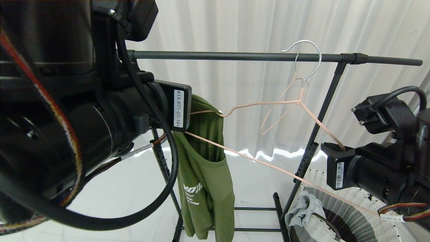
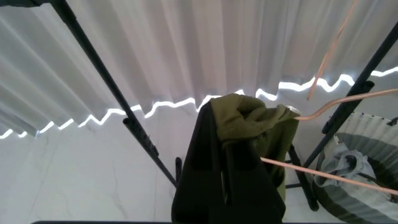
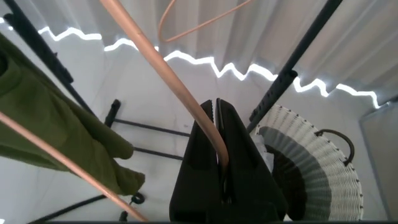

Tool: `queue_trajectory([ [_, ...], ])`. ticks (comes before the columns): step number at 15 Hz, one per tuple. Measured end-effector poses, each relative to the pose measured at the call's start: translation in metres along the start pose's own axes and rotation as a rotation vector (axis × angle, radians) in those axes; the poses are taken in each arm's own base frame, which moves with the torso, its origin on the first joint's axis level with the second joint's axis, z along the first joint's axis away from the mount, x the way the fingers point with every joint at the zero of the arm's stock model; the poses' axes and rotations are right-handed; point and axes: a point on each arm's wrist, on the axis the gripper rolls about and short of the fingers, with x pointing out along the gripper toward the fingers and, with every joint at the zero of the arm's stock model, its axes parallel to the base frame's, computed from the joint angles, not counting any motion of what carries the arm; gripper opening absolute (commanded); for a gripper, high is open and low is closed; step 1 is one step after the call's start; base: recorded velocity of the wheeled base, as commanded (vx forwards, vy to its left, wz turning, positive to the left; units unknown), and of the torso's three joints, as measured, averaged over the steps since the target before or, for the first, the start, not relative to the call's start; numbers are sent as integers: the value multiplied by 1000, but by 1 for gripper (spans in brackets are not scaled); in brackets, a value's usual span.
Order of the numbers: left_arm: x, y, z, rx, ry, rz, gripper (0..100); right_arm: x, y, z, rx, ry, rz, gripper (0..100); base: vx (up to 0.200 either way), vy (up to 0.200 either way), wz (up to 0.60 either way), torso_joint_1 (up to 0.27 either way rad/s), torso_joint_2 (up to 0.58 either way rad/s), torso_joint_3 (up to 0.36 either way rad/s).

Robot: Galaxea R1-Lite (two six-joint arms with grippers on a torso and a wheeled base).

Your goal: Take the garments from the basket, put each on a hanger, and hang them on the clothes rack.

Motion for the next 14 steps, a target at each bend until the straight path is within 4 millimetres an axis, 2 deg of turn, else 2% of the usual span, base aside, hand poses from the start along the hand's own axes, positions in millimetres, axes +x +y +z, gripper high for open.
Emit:
queue_trajectory([
  [4, -7, -10, 1, 8, -9, -46, 0, 5, 1, 5, 45, -41, -19, 0, 0, 0, 0, 0, 0, 0],
  [8, -7, -25, 7, -9, -22, -85, 0, 6, 13, 7, 67, -72, 18, 0, 0, 0, 0, 0, 0, 0],
  [11, -3, -30, 12, -31, -29, -85, 0, -2, 26, 5, 81, -71, 82, 0, 0, 0, 0, 0, 0, 0],
  [14, 4, -26, 13, -39, -24, -54, 0, -17, 38, 0, 135, -57, 169, 0, 0, 0, 0, 0, 0, 0],
])
